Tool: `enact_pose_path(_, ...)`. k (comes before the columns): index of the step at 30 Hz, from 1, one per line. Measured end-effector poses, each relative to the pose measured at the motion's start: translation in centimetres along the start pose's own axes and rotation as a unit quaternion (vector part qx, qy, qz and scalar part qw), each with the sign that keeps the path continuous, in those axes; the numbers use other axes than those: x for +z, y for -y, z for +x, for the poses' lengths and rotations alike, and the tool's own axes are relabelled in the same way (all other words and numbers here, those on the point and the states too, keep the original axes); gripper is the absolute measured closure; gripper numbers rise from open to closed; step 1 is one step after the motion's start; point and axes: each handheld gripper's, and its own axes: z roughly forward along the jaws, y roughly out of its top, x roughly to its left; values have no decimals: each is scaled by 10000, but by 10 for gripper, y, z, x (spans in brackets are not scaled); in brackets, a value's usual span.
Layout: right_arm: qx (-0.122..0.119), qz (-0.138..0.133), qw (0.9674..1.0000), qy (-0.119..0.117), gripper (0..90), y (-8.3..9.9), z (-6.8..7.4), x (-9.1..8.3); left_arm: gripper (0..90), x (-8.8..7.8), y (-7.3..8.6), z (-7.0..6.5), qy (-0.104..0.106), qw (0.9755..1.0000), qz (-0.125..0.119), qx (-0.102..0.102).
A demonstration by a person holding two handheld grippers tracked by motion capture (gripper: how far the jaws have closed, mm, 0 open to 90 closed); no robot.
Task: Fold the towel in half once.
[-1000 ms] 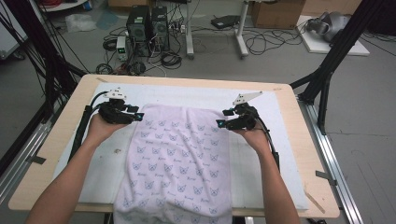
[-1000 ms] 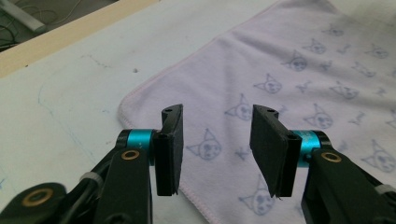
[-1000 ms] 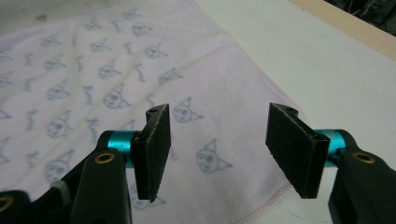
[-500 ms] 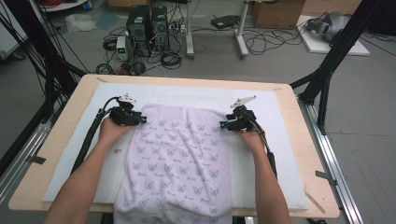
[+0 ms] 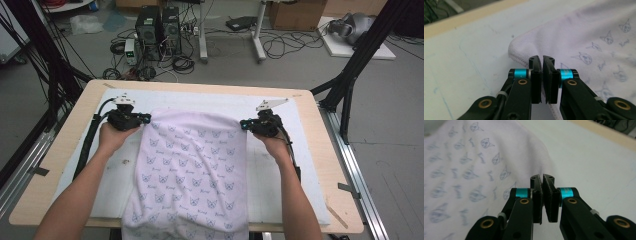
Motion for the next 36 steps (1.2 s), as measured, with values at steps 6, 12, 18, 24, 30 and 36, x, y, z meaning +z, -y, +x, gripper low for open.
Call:
enact_pose_path(6,-313,-357,9981,-384,862,-1,38,-49,851,-62,20,-29,268,9976,-575,260)
enact_pose_path(12,-521,-222,9908,-1227,792,47,97,-74,823,-96,89,-68,966,9946,-206,334)
enact_pose_path(18,-87,-116,9941,-1074,531,75,100,-66,496,-87,105,-77,994,9943,221,317)
enact_pose_path(24,-194,173,9932,-1132,501,69,101,-35,497,-65,83,-76,1036,9937,193,376)
enact_pose_path(30,-460,399,9892,-1333,552,70,115,-22,634,-46,86,-82,1232,9890,595,571)
enact_pose_path(36,-442,571,9884,-1338,631,77,115,-17,713,-43,92,-86,1221,9875,729,674)
